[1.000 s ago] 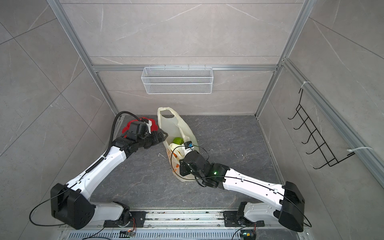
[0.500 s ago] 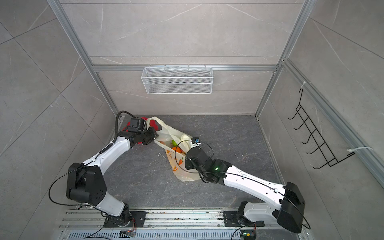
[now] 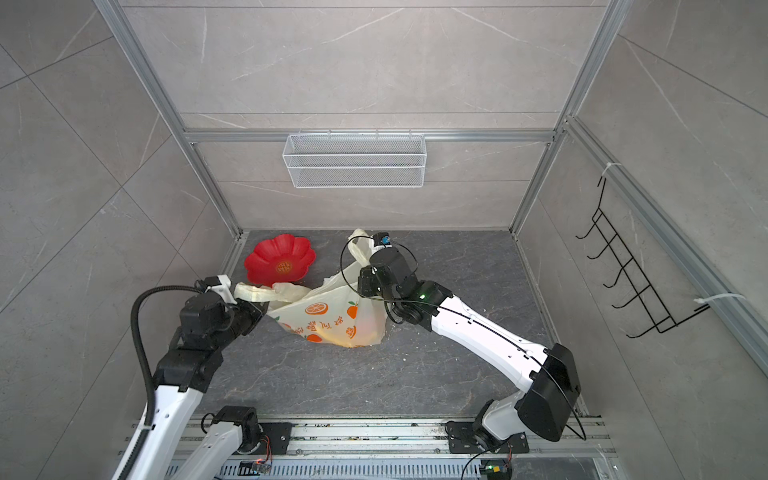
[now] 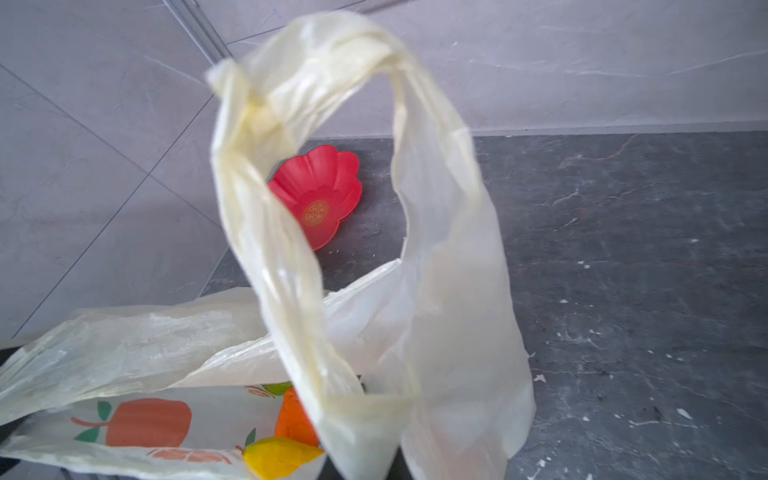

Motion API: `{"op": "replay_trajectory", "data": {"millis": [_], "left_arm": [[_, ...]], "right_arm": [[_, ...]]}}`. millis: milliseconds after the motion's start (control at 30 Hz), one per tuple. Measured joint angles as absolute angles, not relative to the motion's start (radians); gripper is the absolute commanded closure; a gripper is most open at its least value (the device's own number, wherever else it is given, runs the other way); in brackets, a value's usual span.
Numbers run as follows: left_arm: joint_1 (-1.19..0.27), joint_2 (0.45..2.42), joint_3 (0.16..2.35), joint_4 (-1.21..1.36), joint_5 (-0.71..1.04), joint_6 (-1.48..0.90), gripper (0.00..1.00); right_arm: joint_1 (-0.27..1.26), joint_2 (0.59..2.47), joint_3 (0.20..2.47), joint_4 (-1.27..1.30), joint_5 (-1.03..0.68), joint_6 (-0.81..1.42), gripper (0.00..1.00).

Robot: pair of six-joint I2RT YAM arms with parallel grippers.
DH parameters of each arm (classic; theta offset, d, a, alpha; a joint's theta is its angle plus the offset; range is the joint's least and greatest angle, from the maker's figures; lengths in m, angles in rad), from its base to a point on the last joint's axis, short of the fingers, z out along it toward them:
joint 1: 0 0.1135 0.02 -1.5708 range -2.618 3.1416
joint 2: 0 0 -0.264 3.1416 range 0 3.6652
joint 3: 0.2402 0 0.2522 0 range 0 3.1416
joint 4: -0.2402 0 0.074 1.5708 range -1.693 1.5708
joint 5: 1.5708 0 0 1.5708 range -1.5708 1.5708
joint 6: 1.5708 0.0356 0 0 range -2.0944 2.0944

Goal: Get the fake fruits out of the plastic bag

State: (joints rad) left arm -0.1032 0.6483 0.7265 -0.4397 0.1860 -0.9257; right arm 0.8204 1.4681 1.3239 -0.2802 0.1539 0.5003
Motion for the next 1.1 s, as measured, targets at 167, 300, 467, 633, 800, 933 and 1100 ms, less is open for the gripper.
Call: {"op": "replay_trajectory", "data": {"millis": [167,300,467,633,800,933,1100], "left_arm": [[-0.110,0.554,0.603,-0.548,0.248,-0.953,0.94],[-0.115,0.592,0.535,-0.581,0.298,-0.950,0.91],[-0.120,0.628,0.475,-0.567,0.328,-0.941,0.86],[-0.120,0.669,0.461,-0.570,0.318,-0.907,0.58],[-0.120,0.610,0.522,-0.660,0.252,-0.864,0.42],[-0.120,0.532,0.546,-0.665,0.254,-0.847,0.36],[-0.126,0.517,0.511,-0.538,0.412,-0.817,0.27]], "right_arm": [[0.820,1.448,1.190,-0.239,0.099,0.509,1.00],[0.820,1.375,0.995,-0.220,0.064,0.559,1.00],[0.820,1.261,0.793,-0.144,0.033,0.642,1.00],[0.817,1.230,0.678,-0.041,0.018,0.713,1.00],[0.765,1.207,0.630,-0.024,0.030,0.759,1.00],[0.666,1.177,0.603,-0.025,0.031,0.788,1.00],[0.582,1.210,0.603,-0.026,0.006,0.793,1.00]]}}
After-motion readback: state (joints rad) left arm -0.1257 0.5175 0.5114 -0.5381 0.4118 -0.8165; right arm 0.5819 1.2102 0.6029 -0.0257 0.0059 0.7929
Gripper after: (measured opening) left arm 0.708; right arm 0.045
